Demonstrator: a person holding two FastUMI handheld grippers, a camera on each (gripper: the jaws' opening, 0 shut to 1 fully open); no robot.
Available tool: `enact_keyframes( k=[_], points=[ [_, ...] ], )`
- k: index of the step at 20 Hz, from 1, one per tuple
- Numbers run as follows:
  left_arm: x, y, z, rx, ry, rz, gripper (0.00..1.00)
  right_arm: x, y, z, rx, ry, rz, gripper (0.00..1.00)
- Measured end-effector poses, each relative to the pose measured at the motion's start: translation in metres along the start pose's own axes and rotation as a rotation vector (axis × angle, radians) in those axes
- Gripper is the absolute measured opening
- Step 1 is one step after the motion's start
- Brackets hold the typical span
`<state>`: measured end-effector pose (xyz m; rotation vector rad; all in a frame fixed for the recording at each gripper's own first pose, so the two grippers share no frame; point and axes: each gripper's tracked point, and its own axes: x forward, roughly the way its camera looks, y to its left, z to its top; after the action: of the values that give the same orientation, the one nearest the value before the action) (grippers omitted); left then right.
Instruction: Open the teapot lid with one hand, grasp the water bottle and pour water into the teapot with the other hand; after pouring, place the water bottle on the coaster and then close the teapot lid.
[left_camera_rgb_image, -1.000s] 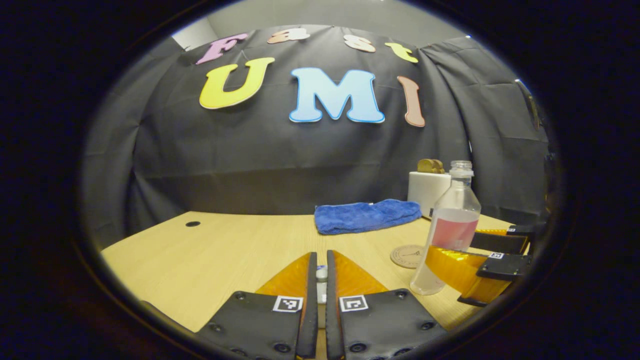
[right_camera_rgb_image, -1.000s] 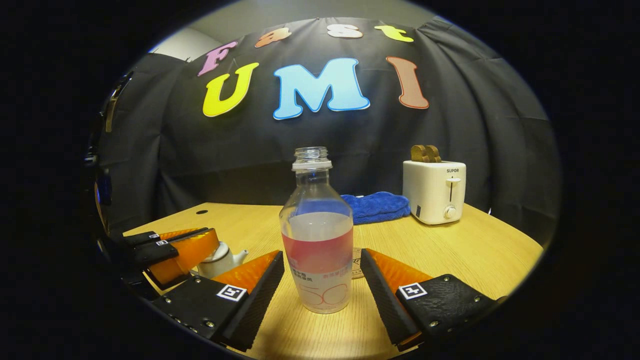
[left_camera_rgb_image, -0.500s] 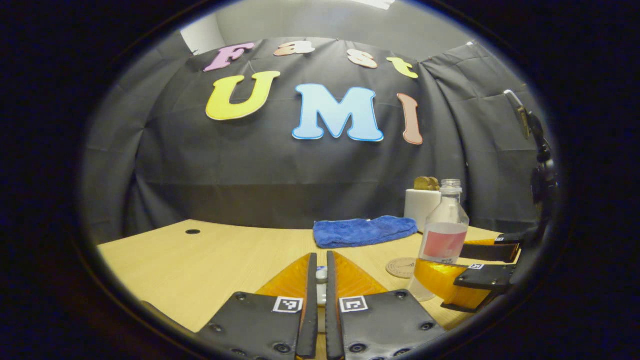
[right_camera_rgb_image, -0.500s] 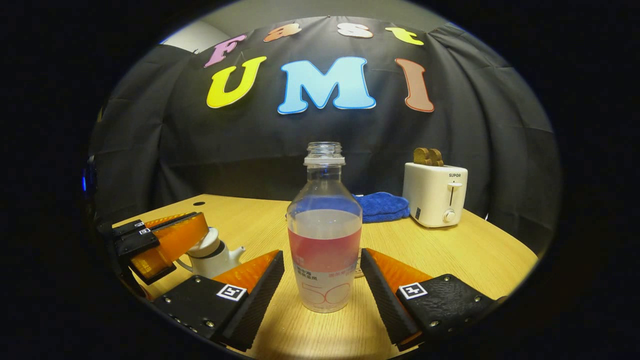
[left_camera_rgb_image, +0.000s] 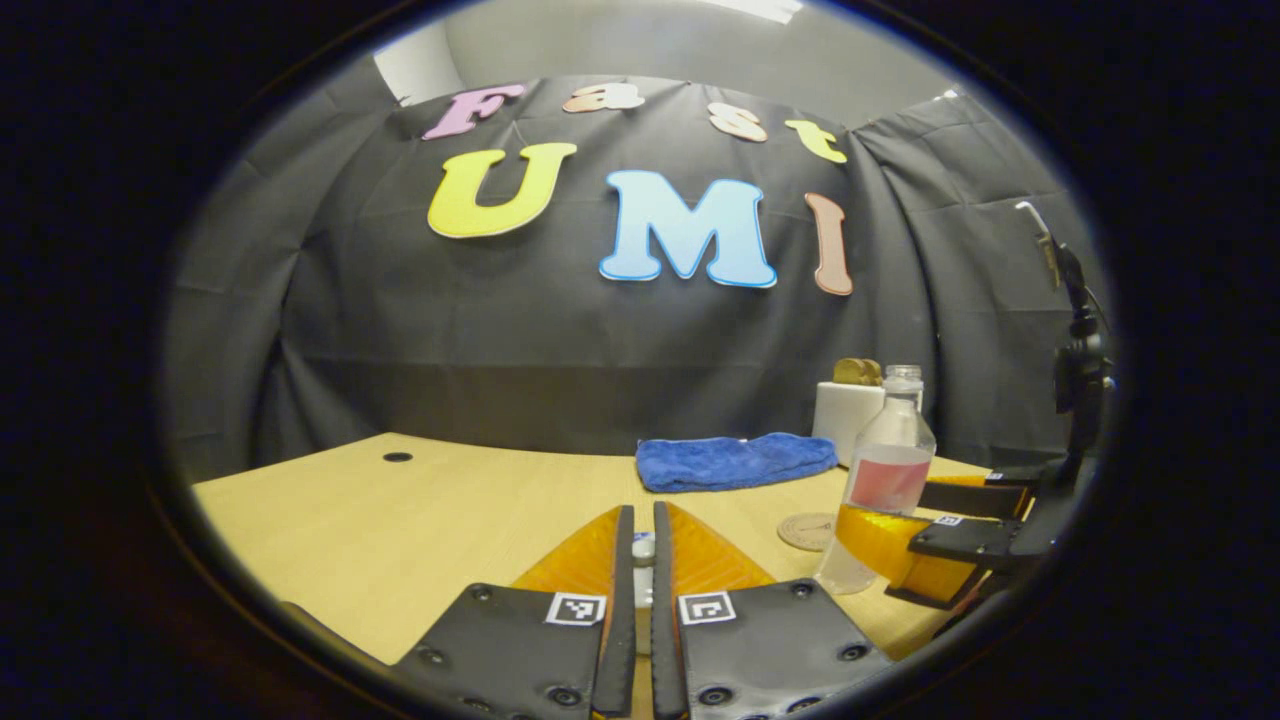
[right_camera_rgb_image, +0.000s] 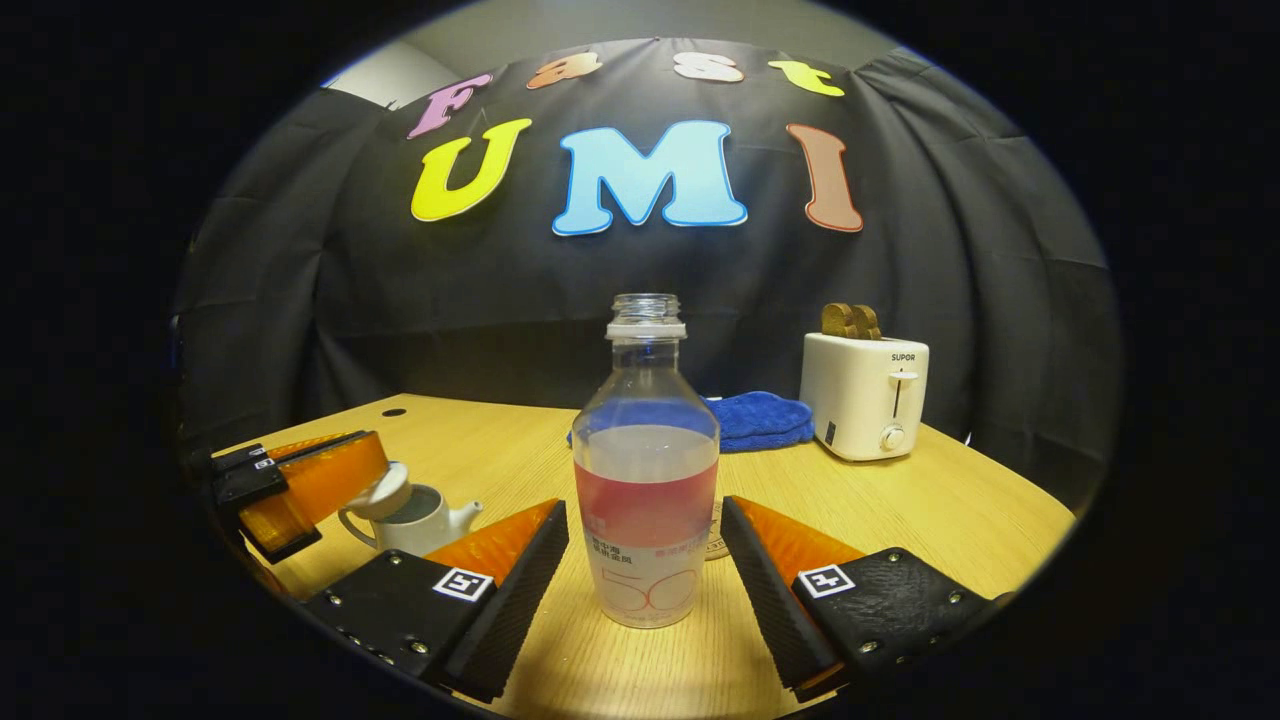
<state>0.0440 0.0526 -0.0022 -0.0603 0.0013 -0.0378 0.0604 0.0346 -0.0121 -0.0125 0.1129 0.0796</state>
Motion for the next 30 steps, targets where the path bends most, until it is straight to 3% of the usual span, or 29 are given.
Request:
enact_keyframes(
  k=[6, 22, 23, 30],
  points=[
    [-0.015, 0.014, -0.001, 0.053, -0.002, 0.009, 0.14, 0.002, 0.000, 0.002, 0.001, -0.015, -0.012, 0.94],
    [-0.015, 0.042, -0.002, 0.056, -0.001, 0.069, 0.14, 0.002, -0.001, 0.000, 0.006, -0.006, -0.013, 0.94],
    [-0.015, 0.045, -0.003, 0.057, -0.001, 0.067, 0.14, 0.003, 0.000, -0.001, 0.007, -0.005, -0.015, 0.78],
    [-0.004, 0.054, -0.001, 0.056, -0.003, -0.011, 0.14, 0.003, 0.000, 0.000, -0.003, -0.007, -0.019, 0.76]
  ],
)
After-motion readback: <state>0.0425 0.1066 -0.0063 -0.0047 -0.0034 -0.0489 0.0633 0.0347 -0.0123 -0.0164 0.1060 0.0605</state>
